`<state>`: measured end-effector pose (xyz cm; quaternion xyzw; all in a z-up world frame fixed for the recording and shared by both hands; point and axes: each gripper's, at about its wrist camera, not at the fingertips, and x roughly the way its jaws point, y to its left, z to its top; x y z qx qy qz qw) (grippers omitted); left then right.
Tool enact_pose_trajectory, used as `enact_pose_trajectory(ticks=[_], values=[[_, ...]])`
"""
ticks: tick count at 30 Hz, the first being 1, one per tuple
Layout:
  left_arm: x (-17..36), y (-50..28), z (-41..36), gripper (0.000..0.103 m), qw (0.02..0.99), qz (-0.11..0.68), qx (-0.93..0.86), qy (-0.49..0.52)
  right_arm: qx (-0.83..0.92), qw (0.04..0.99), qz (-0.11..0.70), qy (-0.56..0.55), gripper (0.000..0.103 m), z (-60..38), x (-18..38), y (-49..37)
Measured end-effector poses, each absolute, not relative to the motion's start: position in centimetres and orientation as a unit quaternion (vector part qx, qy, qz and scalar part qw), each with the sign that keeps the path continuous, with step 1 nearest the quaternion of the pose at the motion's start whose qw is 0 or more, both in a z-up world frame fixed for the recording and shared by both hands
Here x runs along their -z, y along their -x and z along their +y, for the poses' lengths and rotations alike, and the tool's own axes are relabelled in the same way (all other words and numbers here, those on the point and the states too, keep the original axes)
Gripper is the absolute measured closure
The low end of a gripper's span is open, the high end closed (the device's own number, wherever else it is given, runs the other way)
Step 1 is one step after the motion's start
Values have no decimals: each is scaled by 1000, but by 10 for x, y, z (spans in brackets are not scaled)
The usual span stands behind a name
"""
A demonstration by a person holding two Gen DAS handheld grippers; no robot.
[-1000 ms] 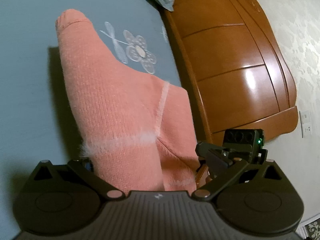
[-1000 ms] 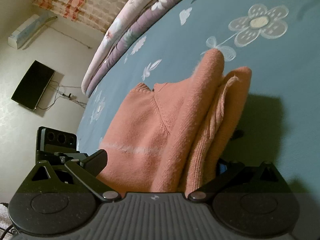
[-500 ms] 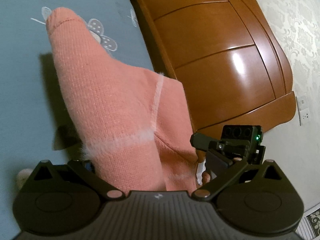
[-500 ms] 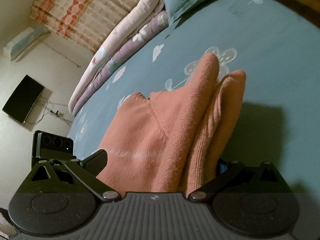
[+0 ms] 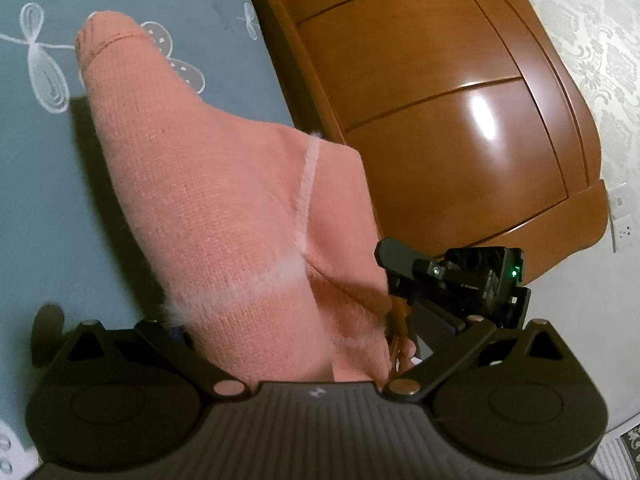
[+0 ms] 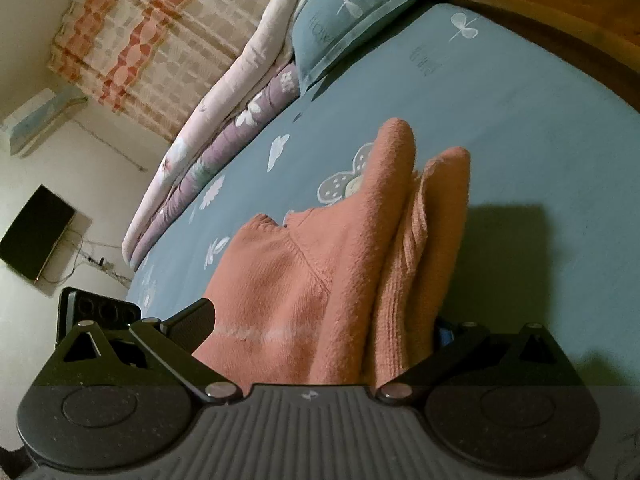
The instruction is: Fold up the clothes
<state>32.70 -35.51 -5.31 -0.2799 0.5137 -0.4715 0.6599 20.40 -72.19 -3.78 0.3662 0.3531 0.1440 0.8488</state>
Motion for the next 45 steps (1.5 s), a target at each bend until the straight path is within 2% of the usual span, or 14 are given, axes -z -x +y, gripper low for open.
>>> enact_pose_trajectory(ticks=[12,16,19,22,28,32,34,36,39,43,45], values=[[70,-325,-351,2,656,536,467,254,-103,849,352,-380,0,-743,57,-220],[57,-316,-332,2,685,526,460,205,-16,888,345,-304,0,-749,39,-202],[32,-304,-319,2,733,482,457,144,18,916,302,-262,0,-740,12,-181],[23,-302,-327,1,733,465,478,131,40,943,267,-194,1,-703,-12,-168],[10,-300,-348,1,719,442,523,115,96,949,295,-59,24,-606,2,-165],[28,-301,-362,1,703,463,531,95,132,935,317,-89,31,-604,32,-163],[33,-304,-365,1,698,469,535,85,149,927,325,-114,45,-610,47,-162],[36,-308,-369,1,692,474,540,77,153,924,327,-127,50,-615,57,-153],[23,-309,-379,1,697,483,528,42,154,925,318,-140,48,-613,50,-145],[-3,-314,-403,1,715,453,532,-18,142,929,318,-125,32,-593,40,-140],[-8,-317,-419,1,720,439,537,-37,144,926,333,-100,32,-581,43,-139]])
